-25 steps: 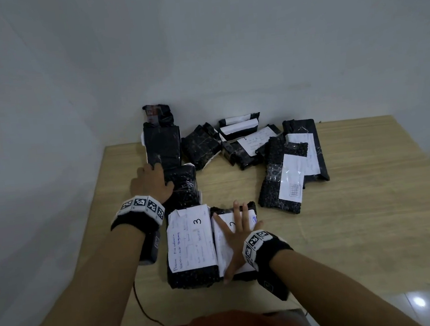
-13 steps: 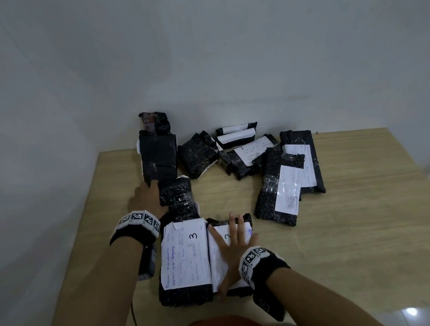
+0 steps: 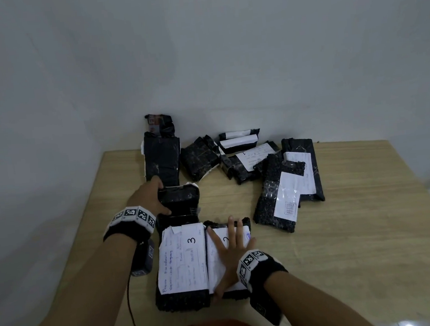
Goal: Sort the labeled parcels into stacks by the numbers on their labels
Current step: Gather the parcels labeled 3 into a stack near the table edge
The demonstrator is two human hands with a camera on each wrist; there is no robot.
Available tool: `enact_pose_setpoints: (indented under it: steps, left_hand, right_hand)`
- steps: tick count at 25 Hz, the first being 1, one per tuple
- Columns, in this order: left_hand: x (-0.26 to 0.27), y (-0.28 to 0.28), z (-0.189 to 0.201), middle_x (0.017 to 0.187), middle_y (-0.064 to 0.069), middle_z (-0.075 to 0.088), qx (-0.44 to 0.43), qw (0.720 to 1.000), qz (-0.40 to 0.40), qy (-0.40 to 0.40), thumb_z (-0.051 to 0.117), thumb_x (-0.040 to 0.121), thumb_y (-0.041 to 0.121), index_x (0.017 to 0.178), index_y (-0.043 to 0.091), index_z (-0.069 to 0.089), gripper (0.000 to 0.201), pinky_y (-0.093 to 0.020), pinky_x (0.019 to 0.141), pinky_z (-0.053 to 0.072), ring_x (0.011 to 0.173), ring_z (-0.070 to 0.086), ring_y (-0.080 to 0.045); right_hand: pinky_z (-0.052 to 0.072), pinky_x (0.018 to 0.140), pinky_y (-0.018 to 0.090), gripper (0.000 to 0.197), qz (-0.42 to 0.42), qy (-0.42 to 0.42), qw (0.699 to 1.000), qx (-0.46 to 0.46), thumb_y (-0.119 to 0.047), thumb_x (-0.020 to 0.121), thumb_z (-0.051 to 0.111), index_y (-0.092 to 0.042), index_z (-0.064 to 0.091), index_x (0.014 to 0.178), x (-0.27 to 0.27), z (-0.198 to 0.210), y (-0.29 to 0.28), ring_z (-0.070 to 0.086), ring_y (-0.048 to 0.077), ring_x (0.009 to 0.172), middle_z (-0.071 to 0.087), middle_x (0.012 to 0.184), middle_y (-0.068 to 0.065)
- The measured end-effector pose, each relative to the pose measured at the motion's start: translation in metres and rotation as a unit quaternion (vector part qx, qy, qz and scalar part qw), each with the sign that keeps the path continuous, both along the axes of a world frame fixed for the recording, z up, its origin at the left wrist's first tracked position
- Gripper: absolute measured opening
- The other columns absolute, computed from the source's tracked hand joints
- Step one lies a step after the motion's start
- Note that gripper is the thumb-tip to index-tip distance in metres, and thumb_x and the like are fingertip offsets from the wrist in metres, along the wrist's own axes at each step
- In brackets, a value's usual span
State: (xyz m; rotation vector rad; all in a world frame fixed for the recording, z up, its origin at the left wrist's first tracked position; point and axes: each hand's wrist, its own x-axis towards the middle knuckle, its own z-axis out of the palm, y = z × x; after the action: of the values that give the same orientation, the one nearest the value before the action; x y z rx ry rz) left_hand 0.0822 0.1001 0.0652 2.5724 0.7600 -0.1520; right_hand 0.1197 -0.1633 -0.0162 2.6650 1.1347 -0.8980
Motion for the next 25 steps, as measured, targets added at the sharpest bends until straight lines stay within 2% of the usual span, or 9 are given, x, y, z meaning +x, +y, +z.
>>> enact_pose_setpoints:
  steps: [6, 9, 11, 13, 14, 16, 19, 21, 25]
  left_hand:
    - [0.003, -0.018, 0.005, 0.135, -0.015, 0.039, 0.075, 0.995, -0.052, -0.032, 0.085, 0.063, 0.018, 0.143, 0.012, 0.033, 0.096, -0.046, 0.096, 0.046, 0.118, 0.044, -0.036]
    - [-0.007, -0.035, -0.002, 0.126, -0.009, 0.037, 0.08, 0.991, -0.076, -0.08, 0.08, 0.068, 0.016, 0.128, 0.015, 0.049, 0.067, -0.045, 0.091, 0.05, 0.114, 0.041, -0.028]
    - [-0.012, -0.048, -0.009, 0.121, -0.004, 0.037, 0.079, 0.985, -0.098, -0.119, 0.078, 0.066, 0.006, 0.116, 0.022, 0.051, 0.059, -0.041, 0.083, 0.055, 0.111, 0.045, -0.024]
    - [-0.012, -0.063, -0.013, 0.129, -0.003, 0.036, 0.072, 0.981, -0.122, -0.136, 0.071, 0.068, -0.005, 0.116, 0.025, 0.049, 0.061, -0.036, 0.077, 0.057, 0.115, 0.048, -0.025]
    - [-0.011, -0.072, -0.012, 0.134, -0.004, 0.035, 0.073, 0.978, -0.133, -0.146, 0.067, 0.069, -0.009, 0.118, 0.024, 0.048, 0.062, -0.034, 0.073, 0.056, 0.117, 0.049, -0.026]
    - [-0.011, -0.088, -0.01, 0.14, -0.005, 0.034, 0.076, 0.97, -0.154, -0.172, 0.061, 0.074, -0.012, 0.12, 0.022, 0.049, 0.059, -0.032, 0.065, 0.055, 0.113, 0.054, -0.027]
    - [-0.019, -0.102, -0.012, 0.138, -0.002, 0.035, 0.071, 0.958, -0.174, -0.217, 0.062, 0.08, -0.004, 0.118, 0.027, 0.042, 0.053, -0.034, 0.052, 0.054, 0.088, 0.06, -0.023]
    - [-0.024, -0.109, -0.017, 0.135, -0.001, 0.035, 0.069, 0.954, -0.18, -0.23, 0.064, 0.083, 0.001, 0.116, 0.028, 0.039, 0.05, -0.032, 0.049, 0.054, 0.075, 0.06, -0.022]
    - [-0.029, -0.124, -0.027, 0.127, -0.003, 0.038, 0.046, 0.948, -0.188, -0.251, 0.071, 0.08, 0.019, 0.115, 0.025, 0.038, 0.049, -0.022, 0.053, 0.055, 0.079, 0.059, -0.015]
  right_hand:
    - [-0.005, 0.096, 0.084, 0.154, 0.02, 0.062, 0.997, -0.037, -0.072, 0.048, 0.082, -0.048, -0.047, 0.129, 0.001, -0.002, -0.007, -0.053, 0.045, 0.121, -0.065, 0.129, 0.011]
    - [-0.007, 0.103, 0.08, 0.14, 0.012, 0.135, 0.989, -0.051, -0.084, 0.05, 0.07, -0.053, -0.033, 0.139, 0.006, 0.009, -0.02, -0.046, 0.04, 0.131, -0.056, 0.139, 0.007]
    - [0.001, 0.111, 0.073, 0.125, -0.033, 0.181, 0.983, -0.011, -0.095, 0.05, 0.053, -0.057, -0.021, 0.143, 0.019, 0.011, -0.026, -0.028, 0.037, 0.145, -0.034, 0.157, 0.007]
    - [0.015, 0.113, 0.067, 0.102, -0.102, 0.194, 0.973, 0.078, -0.098, 0.058, 0.04, -0.065, -0.011, 0.14, 0.033, 0.012, -0.035, 0.008, 0.036, 0.15, 0.002, 0.165, 0.01]
    - [0.019, 0.113, 0.066, 0.092, -0.152, 0.203, 0.959, 0.128, -0.098, 0.061, 0.034, -0.067, -0.004, 0.139, 0.04, 0.014, -0.04, 0.024, 0.035, 0.146, 0.018, 0.162, 0.01]
    - [0.029, 0.111, 0.055, 0.09, -0.263, 0.255, 0.9, 0.236, -0.092, 0.073, 0.025, -0.045, 0.013, 0.149, 0.054, 0.021, -0.048, 0.046, 0.031, 0.132, 0.039, 0.153, 0.009]
    - [0.049, 0.084, 0.039, 0.07, -0.404, 0.342, 0.774, 0.349, -0.075, 0.09, 0.026, -0.027, 0.053, 0.134, 0.068, 0.036, -0.049, 0.067, 0.027, 0.095, 0.071, 0.109, 0.011]
    - [0.053, 0.078, 0.038, 0.07, -0.422, 0.365, 0.74, 0.377, -0.077, 0.087, 0.034, -0.024, 0.064, 0.122, 0.075, 0.041, -0.047, 0.071, 0.025, 0.084, 0.074, 0.097, 0.008]
    - [0.055, 0.068, 0.035, 0.048, -0.438, 0.33, 0.72, 0.425, -0.047, 0.092, 0.059, -0.015, 0.05, 0.127, 0.08, 0.041, -0.051, 0.07, 0.024, 0.094, 0.066, 0.116, 0.008]
